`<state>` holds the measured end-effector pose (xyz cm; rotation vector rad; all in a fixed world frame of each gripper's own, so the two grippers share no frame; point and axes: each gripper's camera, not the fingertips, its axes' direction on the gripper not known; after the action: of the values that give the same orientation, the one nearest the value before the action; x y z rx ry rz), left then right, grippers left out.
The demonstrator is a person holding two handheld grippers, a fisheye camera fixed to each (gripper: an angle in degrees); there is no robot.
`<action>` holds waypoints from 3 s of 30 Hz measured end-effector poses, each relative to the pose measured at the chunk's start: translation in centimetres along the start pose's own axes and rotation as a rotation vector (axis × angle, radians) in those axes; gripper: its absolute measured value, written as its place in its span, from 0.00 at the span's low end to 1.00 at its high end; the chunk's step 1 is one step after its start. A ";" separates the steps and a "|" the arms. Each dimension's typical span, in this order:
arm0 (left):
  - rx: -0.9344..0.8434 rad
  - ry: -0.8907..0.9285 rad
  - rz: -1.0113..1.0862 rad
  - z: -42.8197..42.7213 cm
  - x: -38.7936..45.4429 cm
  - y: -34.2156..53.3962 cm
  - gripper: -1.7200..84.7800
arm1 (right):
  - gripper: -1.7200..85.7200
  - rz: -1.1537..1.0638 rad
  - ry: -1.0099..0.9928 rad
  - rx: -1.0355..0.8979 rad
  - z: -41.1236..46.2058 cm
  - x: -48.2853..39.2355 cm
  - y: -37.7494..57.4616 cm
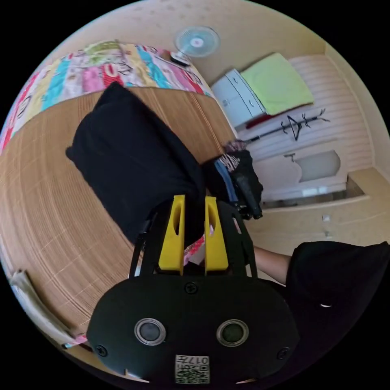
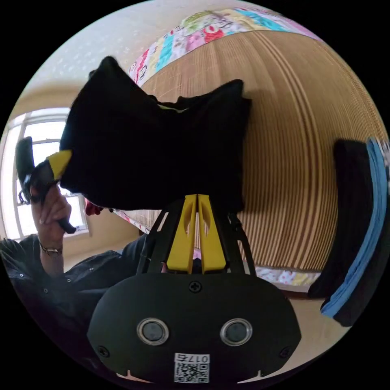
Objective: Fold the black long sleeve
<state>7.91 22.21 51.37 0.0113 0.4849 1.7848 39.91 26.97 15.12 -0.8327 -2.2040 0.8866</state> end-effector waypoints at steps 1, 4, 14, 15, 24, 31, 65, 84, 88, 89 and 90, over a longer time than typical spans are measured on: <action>-0.016 0.042 0.029 1.6 1.3 -0.1 0.09 | 0.03 0.028 -0.024 0.012 -0.6 1.5 0.7; 0.009 0.160 0.025 3.1 1.0 1.3 0.08 | 0.05 0.124 -0.172 0.096 -3.6 8.2 3.7; 0.066 0.167 -0.525 5.5 -16.9 5.7 0.24 | 0.27 0.173 -0.422 0.106 -3.2 20.0 1.9; 0.040 0.179 -0.534 6.3 -17.6 5.5 0.25 | 0.28 0.178 -0.410 0.053 -1.9 21.1 1.1; -0.041 0.359 -0.514 10.8 -19.5 7.1 0.23 | 0.24 0.066 -0.477 -0.212 4.6 23.9 2.8; -0.173 0.445 -0.551 8.1 -19.3 14.2 0.18 | 0.19 0.163 -0.413 -0.304 8.5 20.9 8.4; 0.464 -0.117 -0.793 -45.1 -21.8 59.9 0.13 | 0.04 -0.044 -0.271 -0.486 24.8 -21.5 9.6; 1.236 0.519 -1.369 -34.7 -28.4 71.8 0.03 | 0.02 0.758 -1.035 0.558 3.6 -5.8 19.7; 1.262 0.426 -1.454 -34.7 -27.0 73.3 0.01 | 0.02 0.814 -1.018 0.646 1.4 -5.6 19.9; 1.286 0.363 -1.517 -34.9 -25.6 73.4 0.01 | 0.02 0.824 -1.013 0.658 0.8 -5.5 19.7; 1.290 0.338 -1.537 -34.9 -24.9 73.3 0.01 | 0.03 0.830 -1.012 0.667 0.3 -5.5 19.5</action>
<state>-62.13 -25.77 49.74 0.1816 1.3269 -0.2033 49.29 34.04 -1.38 -1.0795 -1.9311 2.7373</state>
